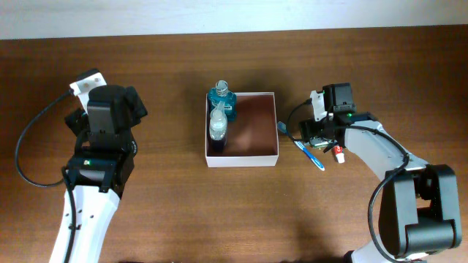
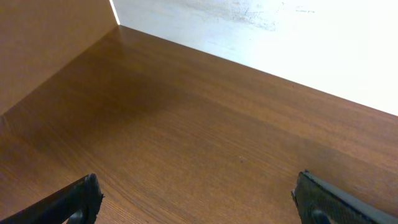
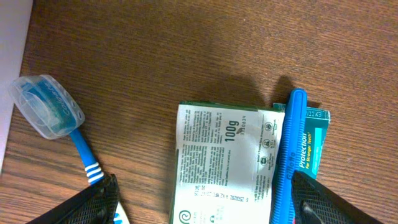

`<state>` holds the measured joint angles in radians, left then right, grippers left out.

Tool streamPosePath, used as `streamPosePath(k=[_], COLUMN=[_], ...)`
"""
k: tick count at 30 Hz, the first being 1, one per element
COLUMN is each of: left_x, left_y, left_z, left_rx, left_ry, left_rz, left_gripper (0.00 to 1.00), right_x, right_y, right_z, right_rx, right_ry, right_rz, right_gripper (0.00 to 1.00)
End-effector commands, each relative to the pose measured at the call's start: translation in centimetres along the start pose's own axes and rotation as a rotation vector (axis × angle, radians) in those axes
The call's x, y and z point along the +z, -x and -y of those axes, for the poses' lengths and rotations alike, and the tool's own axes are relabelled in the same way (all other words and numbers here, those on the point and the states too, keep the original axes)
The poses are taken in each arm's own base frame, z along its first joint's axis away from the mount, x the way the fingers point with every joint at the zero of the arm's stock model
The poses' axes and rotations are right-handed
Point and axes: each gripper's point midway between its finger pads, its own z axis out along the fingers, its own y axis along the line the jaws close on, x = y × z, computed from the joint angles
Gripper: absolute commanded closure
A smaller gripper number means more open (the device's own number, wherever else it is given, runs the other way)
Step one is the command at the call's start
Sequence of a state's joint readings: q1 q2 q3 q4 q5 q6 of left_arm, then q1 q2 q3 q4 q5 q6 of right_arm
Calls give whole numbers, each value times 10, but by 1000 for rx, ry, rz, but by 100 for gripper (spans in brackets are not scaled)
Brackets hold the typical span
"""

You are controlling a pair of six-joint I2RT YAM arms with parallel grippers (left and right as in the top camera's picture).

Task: Pack container
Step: 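Reach the right gripper down and grasp the green-white soap box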

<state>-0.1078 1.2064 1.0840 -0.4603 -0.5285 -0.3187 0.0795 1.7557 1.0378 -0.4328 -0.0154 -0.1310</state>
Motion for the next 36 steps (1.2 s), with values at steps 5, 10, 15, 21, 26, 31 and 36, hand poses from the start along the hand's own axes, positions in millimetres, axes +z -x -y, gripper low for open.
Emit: streamPosePath(k=[5,10,15,21,26,31,36], left_x=[1,1,1,1,1,1,1], left_y=[3,3,3,3,3,3,3], left_z=[-2,-2,-2,-2,-2,-2,-2], left_rx=[-18,-18,-17,-18,-18,-18,-18], left_ry=[12,12,12,12,12,13,12], left_rz=[6,6,6,6,6,6,6], left_gripper=[1,1,1,1,1,1,1], right_x=[5,12,16,20,21,21,22], right_y=[1,0,-1,-5,-5,-5,-6], right_z=[-5,-7,-7,-7,-7,-7,-6], right_rx=[5,6,9,10,10,10,10], right_ry=[21,33,33,35,35,34,31], right_rz=[-3,-12,-16,-30,-31,-32,-35], right_gripper=[16,17,24,28,28,29,37])
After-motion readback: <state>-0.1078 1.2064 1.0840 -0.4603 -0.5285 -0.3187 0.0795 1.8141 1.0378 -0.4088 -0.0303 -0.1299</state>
